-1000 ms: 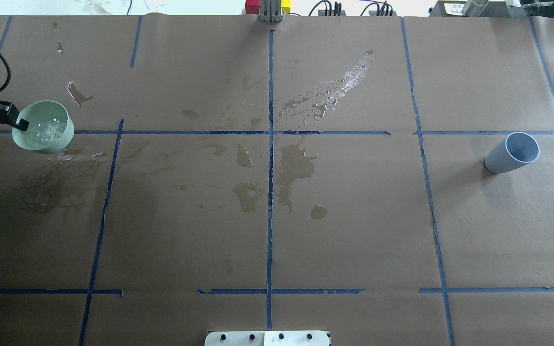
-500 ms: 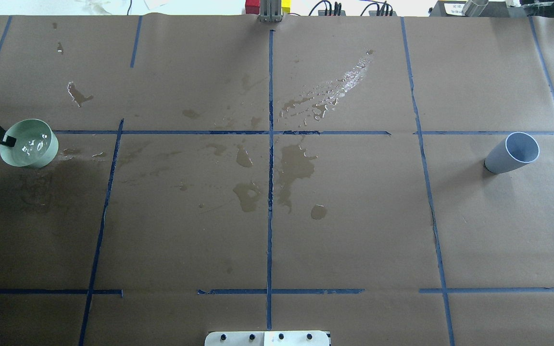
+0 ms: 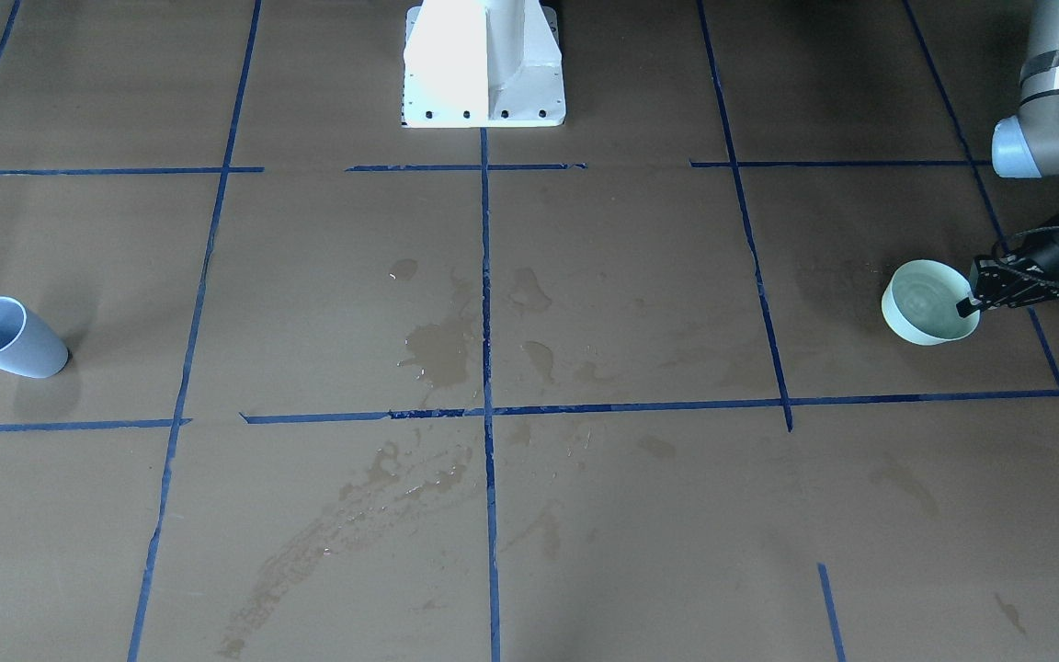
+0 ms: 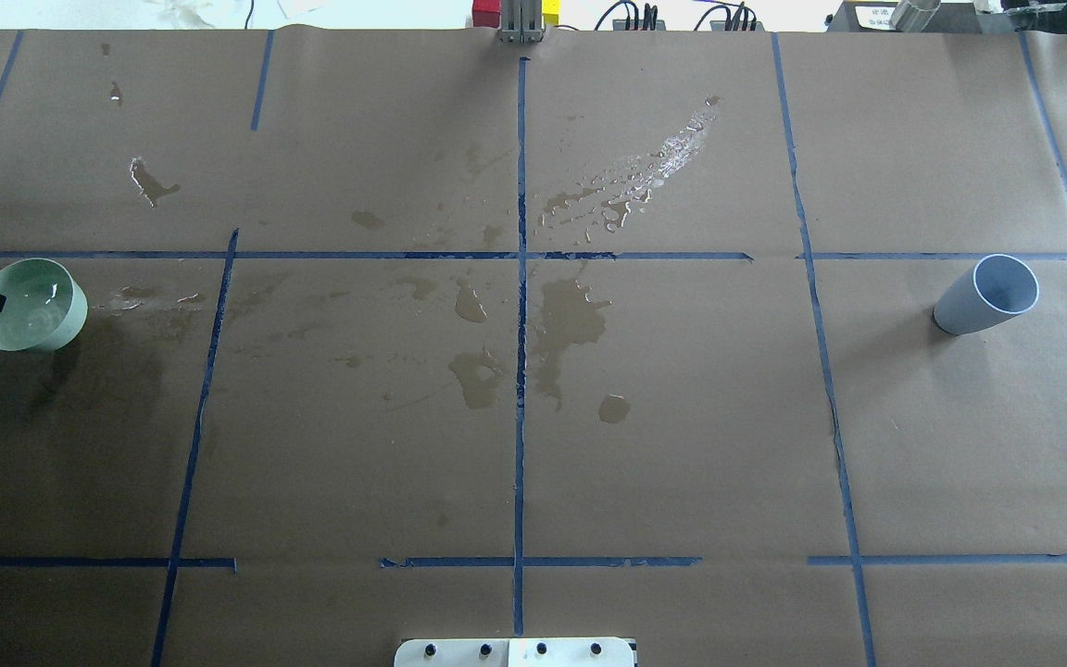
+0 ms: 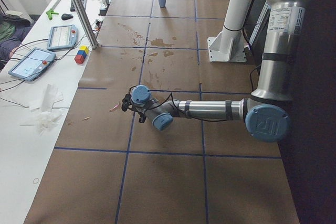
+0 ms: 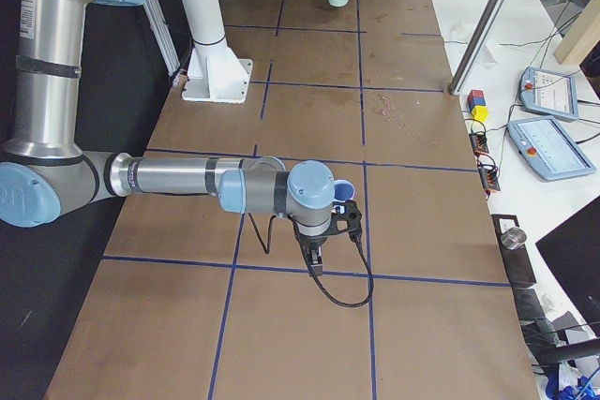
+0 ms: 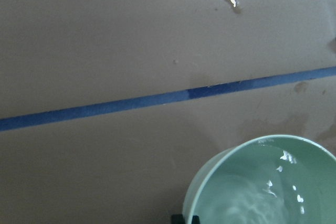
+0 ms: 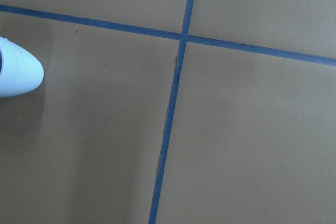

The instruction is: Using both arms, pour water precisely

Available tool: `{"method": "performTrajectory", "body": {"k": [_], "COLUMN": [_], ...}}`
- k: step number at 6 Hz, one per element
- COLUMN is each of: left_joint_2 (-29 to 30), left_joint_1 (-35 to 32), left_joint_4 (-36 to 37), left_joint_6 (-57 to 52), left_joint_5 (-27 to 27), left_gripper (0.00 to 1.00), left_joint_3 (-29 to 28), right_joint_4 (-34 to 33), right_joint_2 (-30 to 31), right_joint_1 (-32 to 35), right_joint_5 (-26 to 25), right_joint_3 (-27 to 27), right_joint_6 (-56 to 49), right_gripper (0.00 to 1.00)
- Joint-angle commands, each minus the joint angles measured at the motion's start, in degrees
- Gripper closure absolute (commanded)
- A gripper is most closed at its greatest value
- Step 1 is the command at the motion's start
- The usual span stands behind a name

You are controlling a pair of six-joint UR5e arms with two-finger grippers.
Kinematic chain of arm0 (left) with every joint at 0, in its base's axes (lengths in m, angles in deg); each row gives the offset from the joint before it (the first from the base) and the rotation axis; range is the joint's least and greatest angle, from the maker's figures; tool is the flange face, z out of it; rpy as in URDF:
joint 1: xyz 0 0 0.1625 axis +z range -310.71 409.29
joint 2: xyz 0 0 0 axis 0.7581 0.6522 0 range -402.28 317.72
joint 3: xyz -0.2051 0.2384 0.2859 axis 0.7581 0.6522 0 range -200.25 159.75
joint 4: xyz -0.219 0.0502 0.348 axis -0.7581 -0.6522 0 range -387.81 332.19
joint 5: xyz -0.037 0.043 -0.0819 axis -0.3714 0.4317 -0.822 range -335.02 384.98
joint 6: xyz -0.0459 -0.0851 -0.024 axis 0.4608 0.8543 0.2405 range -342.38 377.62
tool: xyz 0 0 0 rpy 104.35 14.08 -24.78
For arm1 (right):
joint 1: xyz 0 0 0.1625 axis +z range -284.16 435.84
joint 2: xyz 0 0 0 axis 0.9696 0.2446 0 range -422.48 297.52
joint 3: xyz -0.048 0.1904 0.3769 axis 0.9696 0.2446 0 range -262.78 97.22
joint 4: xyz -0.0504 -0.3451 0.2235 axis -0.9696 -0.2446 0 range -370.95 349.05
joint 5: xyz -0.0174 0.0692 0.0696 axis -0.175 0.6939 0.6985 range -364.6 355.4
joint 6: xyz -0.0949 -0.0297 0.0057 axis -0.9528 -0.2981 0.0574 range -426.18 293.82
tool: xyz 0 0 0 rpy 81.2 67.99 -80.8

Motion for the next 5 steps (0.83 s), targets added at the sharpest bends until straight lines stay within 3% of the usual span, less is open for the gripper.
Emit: {"method": "performTrajectory", "body": {"k": [1,4,5], "left_joint_2": [-1.2,-0.5,-0.4], "left_joint_1": [1.9,5.9,5.9], "left_joint_4": [-3.5,-3.5,-3.5], "left_joint_6": [2.7,4.9,4.9], "left_joint_5": [0.8,2.9,2.9], "left_gripper": [1.00,0.96,0.75], "left_joint_3": [-0.5,-0.5,-0.5], "right_joint_4": [0.0,0.0,0.0], "right_joint_2": [0.1,0.2,0.2], "right_joint_1": [0.0,0.0,0.0], "right_joint_5": [0.0,0.0,0.0], "right_joint_3": [0.0,0.0,0.0], "right_joint_6": [-0.1,-0.1,-0.1], "right_gripper": [0.00,0.00,0.00]}}
